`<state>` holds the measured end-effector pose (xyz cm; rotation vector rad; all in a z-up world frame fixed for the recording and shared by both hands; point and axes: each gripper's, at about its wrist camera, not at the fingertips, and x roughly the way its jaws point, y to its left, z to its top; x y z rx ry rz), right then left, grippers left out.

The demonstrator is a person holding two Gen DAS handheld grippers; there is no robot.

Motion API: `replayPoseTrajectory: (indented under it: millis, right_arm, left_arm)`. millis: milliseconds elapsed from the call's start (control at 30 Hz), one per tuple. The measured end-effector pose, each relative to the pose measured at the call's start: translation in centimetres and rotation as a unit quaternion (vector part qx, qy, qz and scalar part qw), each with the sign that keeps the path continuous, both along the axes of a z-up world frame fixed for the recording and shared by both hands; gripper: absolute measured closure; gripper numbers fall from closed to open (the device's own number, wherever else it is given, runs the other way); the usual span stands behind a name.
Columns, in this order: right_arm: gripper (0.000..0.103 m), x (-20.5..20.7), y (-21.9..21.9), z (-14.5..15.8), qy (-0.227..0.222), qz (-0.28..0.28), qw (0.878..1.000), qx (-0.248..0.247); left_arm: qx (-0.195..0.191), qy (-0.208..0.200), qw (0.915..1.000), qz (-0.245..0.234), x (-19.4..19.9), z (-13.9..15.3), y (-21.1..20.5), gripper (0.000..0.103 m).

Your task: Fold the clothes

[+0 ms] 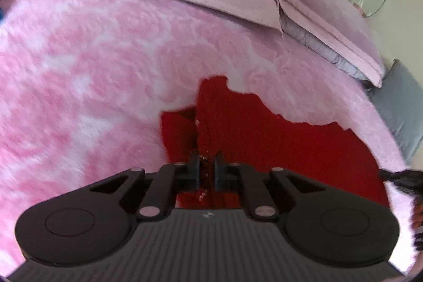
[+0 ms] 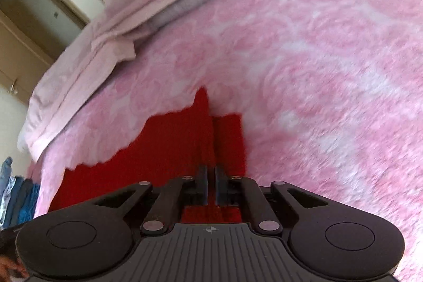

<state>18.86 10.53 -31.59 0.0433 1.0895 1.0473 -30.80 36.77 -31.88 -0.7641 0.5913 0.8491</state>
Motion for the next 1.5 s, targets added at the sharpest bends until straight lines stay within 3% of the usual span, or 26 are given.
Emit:
replayPoseTrajectory:
  millis: [133,233,333,400,433,467,500,600,700,833,933,967,1000,1033,1067,1100,1133,1333,1400,1500]
  right_arm:
    - [0.101,0.3,-0.1,-1.3,-0.013,-0.008,1.0,-0.027]
    - [0.1,-0.4,1.0,-2.0,-0.033,0.001,0.998,-0.045]
    - [0.097,-0.3,1.1,-1.2,-0.017,-0.008,0.998,-0.055]
    - [0.071,-0.4,0.2,0.1,-0.011,-0.012,0.998,-0.062]
    - [0.045,-0.6,-0.7,0.9,-0.012,-0.021,0.998,-0.064]
    - [0.034,-0.8,-1.7,1.7,-0.013,-0.031,0.997,-0.063]
    - [0.034,-1.0,-3.0,2.2,0.0,-0.044,0.997,-0.063]
    - [0.034,-1.7,-7.9,2.9,0.076,-0.096,0.991,-0.062]
    - [0.034,-3.5,-12.4,1.6,0.172,-0.149,0.972,-0.054]
    - [0.034,-5.1,-14.6,-1.4,0.268,-0.213,0.94,-0.002]
    - [0.034,-5.1,-13.6,-3.3,0.287,-0.227,0.93,0.026]
    - [0.034,-5.0,-13.1,-3.7,0.281,-0.226,0.932,0.031]
    - [0.034,-4.9,-12.7,-3.9,0.27,-0.222,0.936,0.037]
    - [0.034,-4.7,-12.3,-4.1,0.261,-0.218,0.939,0.04]
    - [0.044,-4.6,-12.0,-4.1,0.254,-0.215,0.942,0.036]
    - [0.063,-4.5,-11.9,-4.0,0.242,-0.211,0.947,0.026]
    - [0.088,-4.3,-11.8,-3.9,0.234,-0.207,0.95,0.016]
    - [0.089,-5.3,-11.7,-3.1,0.217,-0.218,0.952,0.003]
    - [0.09,-6.8,-12.4,-2.6,0.226,-0.242,0.944,0.004]
    - [0.09,-10.4,-13.7,-1.8,0.246,-0.271,0.931,0.001]
  left_arm:
    - [-0.007,0.025,0.9996,-0.003,0.4,-2.1,-0.2,0.094]
    - [-0.005,0.037,0.9993,0.007,1.0,-1.7,-0.4,0.09]
    - [-0.003,0.039,0.9987,0.032,0.3,-0.4,-0.9,0.071]
    - [-0.01,0.029,0.9973,0.067,-1.5,1.2,-2.1,0.067]
    - [-0.022,0.018,0.9959,0.086,-2.6,1.8,-3.0,0.067]
    - [-0.038,0.004,0.9936,0.107,-3.9,2.4,-3.9,0.067]
    - [-0.059,-0.012,0.9901,0.127,-5.1,2.8,-5.0,0.067]
    - [-0.143,-0.073,0.9689,0.188,-8.4,3.0,-9.3,0.064]
    - [-0.209,-0.138,0.9355,0.25,-9.8,1.8,-13.4,0.06]
    - [-0.244,-0.224,0.8888,0.317,-8.8,-1.4,-14.8,0.056]
    - [-0.244,-0.263,0.8639,0.354,-7.5,-3.7,-14.5,0.056]
    - [-0.239,-0.272,0.8586,0.363,-7.3,-4.4,-14.5,0.06]
    - [-0.236,-0.275,0.8574,0.366,-7.2,-4.9,-14.3,0.076]
    - [-0.234,-0.274,0.8579,0.367,-7.1,-5.4,-14.1,0.083]
    - [-0.23,-0.273,0.8614,0.361,-7.1,-5.8,-13.9,0.089]
    - [-0.225,-0.268,0.8685,0.351,-7.1,-5.8,-13.5,0.092]
    - [-0.219,-0.259,0.8779,0.338,-7.0,-5.6,-13.1,0.093]
    - [-0.193,-0.203,0.9296,0.24,-7.8,-3.3,-9.3,0.095]
    - [-0.179,-0.179,0.9467,0.199,-7.9,-2.3,-7.6,0.095]
    - [-0.153,-0.155,0.9629,0.16,-8.3,-1.2,-4.3,0.095]
